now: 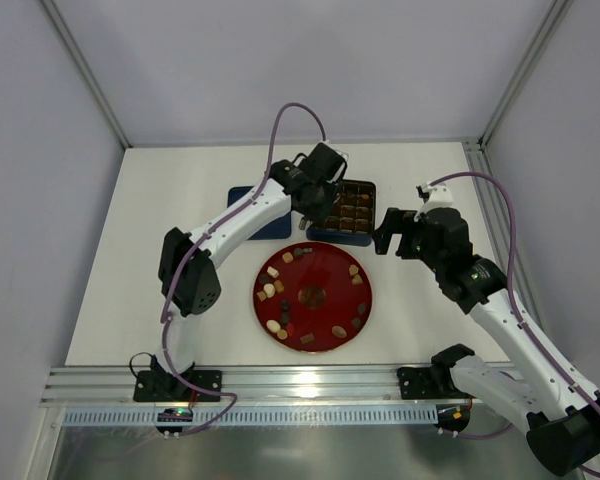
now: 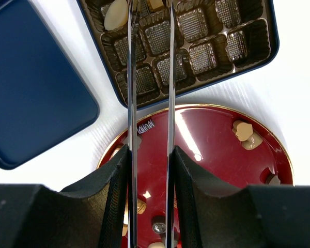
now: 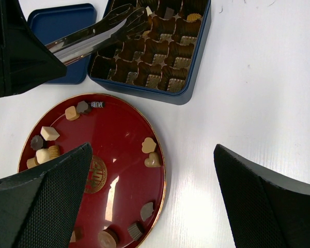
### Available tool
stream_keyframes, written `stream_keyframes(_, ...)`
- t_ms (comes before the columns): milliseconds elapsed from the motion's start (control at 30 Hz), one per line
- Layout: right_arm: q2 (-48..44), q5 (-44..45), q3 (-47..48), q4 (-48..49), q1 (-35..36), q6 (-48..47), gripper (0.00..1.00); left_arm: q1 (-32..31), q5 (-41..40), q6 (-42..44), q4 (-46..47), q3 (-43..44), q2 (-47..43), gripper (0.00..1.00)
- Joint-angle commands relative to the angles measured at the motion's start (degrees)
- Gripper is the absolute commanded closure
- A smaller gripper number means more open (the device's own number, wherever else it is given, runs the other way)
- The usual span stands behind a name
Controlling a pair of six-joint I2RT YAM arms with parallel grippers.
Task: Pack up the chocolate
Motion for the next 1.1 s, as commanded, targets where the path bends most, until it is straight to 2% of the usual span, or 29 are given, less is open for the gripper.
stream_keyframes(0, -0.43, 0.11, 1.21, 1.74, -0.06, -0.41, 0.0, 0.37, -0.43, 0.15, 2.34, 1.39, -6.54, 0.63)
stream_keyframes(267, -0.43, -0.5, 1.56, 1.92, -0.06, -0.41, 0.0, 4.84, -0.96, -2.31, 5.06, -6.6, -16.21, 0.63)
stream_keyframes(500, -0.16, -2.43, 2.35, 2.27, -0.06, 0.46, 0.0, 17.75, -2.72, -5.3, 8.32, -21.18, -26.05, 0.63)
stream_keyframes(533, -0.16, -2.7, 2.27, 2.45, -0.06, 0.64, 0.0, 21.78, -2.63, -5.74, 9.54, -22.94, -26.76, 0.63)
stream_keyframes(600, -0.25, -3.49, 2.35, 2.8, -0.06, 0.73, 0.0, 25.58, -1.41, -6.71, 11.3, -27.69, -28.69, 0.62)
stream_keyframes(633, -0.16, -3.58, 2.35, 2.71, -0.06, 0.73, 0.0, 29.6, -0.88, -7.06, 12.88, -29.01, -28.96, 0.62)
stream_keyframes(733, 0.1, -4.37, 2.18, 2.89, -0.06, 0.55, 0.0, 34.63, -0.52, -6.89, 15.69, -32.62, -29.4, 0.63)
stream_keyframes(867, -0.16, -5.51, 1.39, 3.32, -0.06, 0.73, 0.0, 38.33, -1.4, -5.48, 19.74, -37.19, -28.53, 0.62)
stream_keyframes(1067, -0.78, -5.86, 0.51, 3.42, -0.06, 0.73, 0.0, 43.95, 1.76, -6.27, 24.58, -41.15, -23.08, 0.6)
